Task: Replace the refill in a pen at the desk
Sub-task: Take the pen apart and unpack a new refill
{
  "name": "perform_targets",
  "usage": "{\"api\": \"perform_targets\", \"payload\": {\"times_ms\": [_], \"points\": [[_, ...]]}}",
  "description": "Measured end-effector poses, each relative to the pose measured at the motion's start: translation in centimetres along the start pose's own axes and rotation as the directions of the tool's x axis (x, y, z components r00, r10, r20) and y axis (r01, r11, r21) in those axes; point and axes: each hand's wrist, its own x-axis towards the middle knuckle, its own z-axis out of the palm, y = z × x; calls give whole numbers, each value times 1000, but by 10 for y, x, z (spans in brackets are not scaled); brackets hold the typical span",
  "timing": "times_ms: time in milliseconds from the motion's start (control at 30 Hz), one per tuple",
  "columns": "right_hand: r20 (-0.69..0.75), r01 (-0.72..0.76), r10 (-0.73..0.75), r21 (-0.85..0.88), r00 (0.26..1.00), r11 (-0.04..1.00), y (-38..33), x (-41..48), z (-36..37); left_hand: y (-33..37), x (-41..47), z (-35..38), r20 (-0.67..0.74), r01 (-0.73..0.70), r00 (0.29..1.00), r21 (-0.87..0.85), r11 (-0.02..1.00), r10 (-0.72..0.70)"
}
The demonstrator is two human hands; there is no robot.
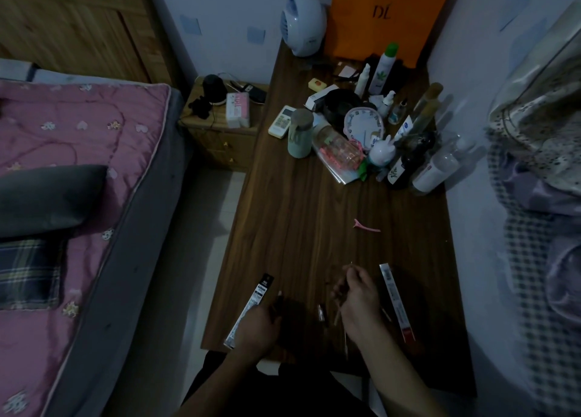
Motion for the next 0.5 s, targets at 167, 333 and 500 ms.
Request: {"api": "perform_targets", "payload": {"times_ms": [167,333,500], "points": [[52,-53,46,131,998,990,-8,-1,0,5,6,4,-15,29,1000,121,992,-28],[170,-41,-7,280,985,959,-25,-14,3,15,6,-3,-13,41,999,65,997,-40],[260,-40,-70,395,963,918,-48,-29,10,39,-9,-31,43,-157,985,-196,968,169]]}}
